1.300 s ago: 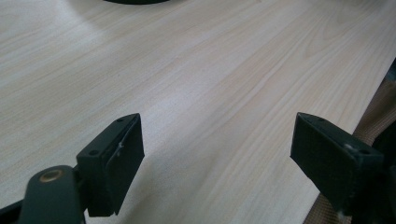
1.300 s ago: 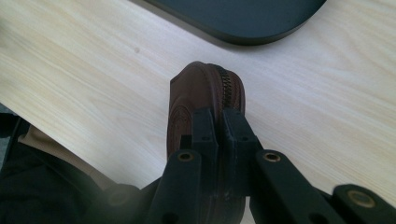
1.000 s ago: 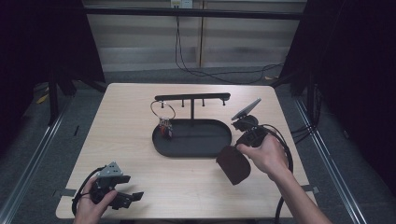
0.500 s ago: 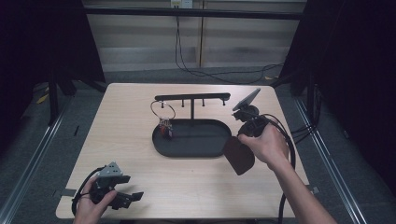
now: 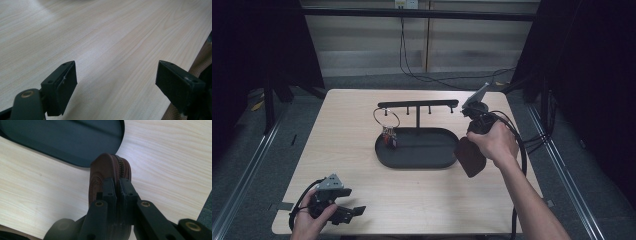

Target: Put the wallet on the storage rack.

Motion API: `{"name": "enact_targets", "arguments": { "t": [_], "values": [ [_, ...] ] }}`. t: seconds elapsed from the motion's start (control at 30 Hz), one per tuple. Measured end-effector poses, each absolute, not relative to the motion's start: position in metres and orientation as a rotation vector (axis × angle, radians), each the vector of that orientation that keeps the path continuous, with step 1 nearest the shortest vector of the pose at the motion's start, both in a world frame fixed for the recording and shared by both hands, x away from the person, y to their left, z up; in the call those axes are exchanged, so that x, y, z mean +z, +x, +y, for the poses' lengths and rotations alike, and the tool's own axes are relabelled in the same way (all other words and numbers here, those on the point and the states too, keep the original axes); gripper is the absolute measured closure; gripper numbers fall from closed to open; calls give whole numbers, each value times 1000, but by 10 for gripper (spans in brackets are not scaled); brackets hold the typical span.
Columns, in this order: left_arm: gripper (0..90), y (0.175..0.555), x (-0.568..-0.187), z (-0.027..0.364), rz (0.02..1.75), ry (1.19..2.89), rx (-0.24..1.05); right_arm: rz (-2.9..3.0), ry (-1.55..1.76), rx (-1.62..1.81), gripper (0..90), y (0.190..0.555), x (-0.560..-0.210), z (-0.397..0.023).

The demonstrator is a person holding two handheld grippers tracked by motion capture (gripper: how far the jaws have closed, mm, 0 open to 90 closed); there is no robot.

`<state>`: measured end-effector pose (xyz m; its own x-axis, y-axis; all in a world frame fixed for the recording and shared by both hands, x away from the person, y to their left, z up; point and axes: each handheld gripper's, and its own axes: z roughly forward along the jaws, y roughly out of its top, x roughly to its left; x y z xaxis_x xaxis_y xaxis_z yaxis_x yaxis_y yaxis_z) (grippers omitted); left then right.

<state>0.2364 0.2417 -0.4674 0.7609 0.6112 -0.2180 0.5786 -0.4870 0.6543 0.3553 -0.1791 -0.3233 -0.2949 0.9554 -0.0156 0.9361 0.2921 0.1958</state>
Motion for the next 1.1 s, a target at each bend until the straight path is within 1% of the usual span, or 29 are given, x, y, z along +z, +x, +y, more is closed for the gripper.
{"name": "enact_targets", "arguments": {
  "t": [0.3,0.5,0.8,1.1],
  "values": [
    [171,236,-468,242,890,2209,57,2383,1797,234,840,372,-310,-173],
    [171,237,-467,243,890,2210,58,2371,1818,258,839,385,-310,-171],
    [172,237,-467,244,894,2208,59,2371,1830,347,839,399,-318,-171],
    [171,237,-468,244,892,2207,54,2371,1869,403,839,410,-341,-170]
  ]
}}
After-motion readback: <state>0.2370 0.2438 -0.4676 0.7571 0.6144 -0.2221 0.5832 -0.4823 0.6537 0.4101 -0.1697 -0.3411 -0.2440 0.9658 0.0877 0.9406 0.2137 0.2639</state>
